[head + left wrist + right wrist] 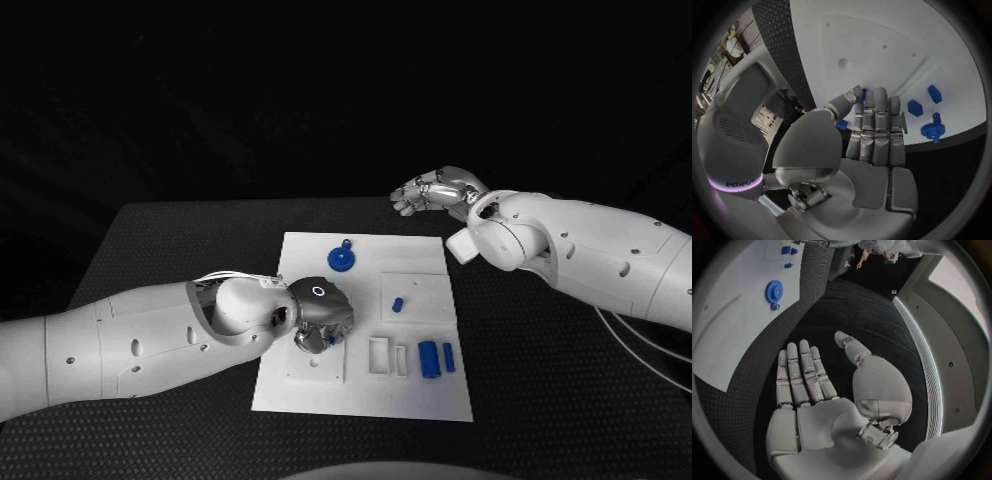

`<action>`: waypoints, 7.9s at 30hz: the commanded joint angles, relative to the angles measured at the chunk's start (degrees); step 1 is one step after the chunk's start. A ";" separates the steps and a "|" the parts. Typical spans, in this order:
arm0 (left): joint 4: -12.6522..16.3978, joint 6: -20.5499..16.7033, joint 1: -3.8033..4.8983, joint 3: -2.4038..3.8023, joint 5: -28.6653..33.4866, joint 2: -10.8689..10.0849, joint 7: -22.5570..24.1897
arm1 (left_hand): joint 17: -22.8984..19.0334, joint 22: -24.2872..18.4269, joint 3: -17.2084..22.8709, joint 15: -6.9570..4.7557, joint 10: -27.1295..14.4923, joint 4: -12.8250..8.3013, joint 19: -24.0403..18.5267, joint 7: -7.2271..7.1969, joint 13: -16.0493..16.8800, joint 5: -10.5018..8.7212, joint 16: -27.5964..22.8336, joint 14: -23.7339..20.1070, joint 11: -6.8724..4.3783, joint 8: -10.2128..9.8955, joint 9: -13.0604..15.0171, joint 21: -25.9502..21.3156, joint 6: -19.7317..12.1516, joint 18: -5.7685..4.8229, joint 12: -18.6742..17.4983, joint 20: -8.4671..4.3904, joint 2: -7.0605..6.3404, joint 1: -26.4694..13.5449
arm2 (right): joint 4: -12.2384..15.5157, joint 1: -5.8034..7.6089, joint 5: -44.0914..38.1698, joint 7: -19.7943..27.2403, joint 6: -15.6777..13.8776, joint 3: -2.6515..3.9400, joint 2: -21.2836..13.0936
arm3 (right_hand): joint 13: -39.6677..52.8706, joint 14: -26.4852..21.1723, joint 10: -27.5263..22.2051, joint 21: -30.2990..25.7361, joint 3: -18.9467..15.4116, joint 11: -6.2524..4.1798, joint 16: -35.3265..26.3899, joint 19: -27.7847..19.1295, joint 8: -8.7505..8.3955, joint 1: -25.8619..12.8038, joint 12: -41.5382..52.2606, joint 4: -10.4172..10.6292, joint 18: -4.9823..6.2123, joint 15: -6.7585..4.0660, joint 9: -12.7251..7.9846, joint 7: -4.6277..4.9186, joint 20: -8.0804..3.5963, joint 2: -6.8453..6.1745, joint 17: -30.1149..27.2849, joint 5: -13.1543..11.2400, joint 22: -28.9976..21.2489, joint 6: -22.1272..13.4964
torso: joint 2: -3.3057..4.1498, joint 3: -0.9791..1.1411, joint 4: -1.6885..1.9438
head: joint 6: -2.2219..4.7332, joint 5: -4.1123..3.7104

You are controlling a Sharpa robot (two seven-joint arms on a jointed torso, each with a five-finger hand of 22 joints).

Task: Assemble the parts on the task board

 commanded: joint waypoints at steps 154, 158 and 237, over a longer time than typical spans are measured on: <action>-11.55 -4.14 6.56 4.61 97.39 -7.96 10.84 | -1.12 1.19 -9.19 6.75 -14.04 10.98 0.83 5.25 -1.31 0.35 -11.58 -12.59 5.20 -3.33 -1.11 -2.56 -13.02 5.36 0.01 5.91 -3.35 -6.98 | 13.86 -4.91 -71.13 -5.49 0.73 -8.11 -4.48 | 4.27 30.55 12.43 13.72 22.69 -5.53 6.51 31.22 6.79 10.76 1.20 3.50 1.69 -13.22 3.14 -5.17 -9.94 -3.03 20.69 -18.30 1.36 10.83 | -0.04 -0.13 0.20 | 1.87 -1.09; -11.81 -4.17 6.56 4.61 97.39 -7.85 10.89 | -1.11 1.20 -9.20 6.76 -14.05 11.01 0.82 5.26 -1.31 0.35 -11.58 -12.61 5.21 -3.33 -1.11 -2.56 -13.04 5.36 0.00 5.91 -3.31 -6.99 | 14.91 -4.63 -71.15 -5.47 0.22 -7.64 -5.03 | 4.38 30.61 12.53 13.88 22.83 -5.58 6.59 31.29 6.84 10.65 1.23 3.46 1.69 -13.27 3.24 -5.21 -9.99 -3.13 20.85 -18.30 1.35 10.91 | -0.05 -0.13 0.17 | 1.99 -1.07; -18.15 -5.34 6.20 4.55 99.03 -1.91 10.69 | -1.06 1.26 -9.52 6.90 -14.31 11.66 0.45 5.37 -1.33 0.36 -11.75 -12.98 5.30 -3.37 -1.13 -2.66 -13.39 5.38 -0.05 6.05 -2.88 -7.68 | 17.62 -9.55 -78.73 -10.38 1.01 -9.71 10.69 | 5.19 30.88 13.03 15.29 23.58 -5.90 6.86 31.74 7.02 10.08 1.24 2.68 1.69 -13.63 3.92 -5.45 -10.45 -3.32 21.91 -18.30 1.36 11.33 | -0.12 -0.16 0.04 | -0.50 9.38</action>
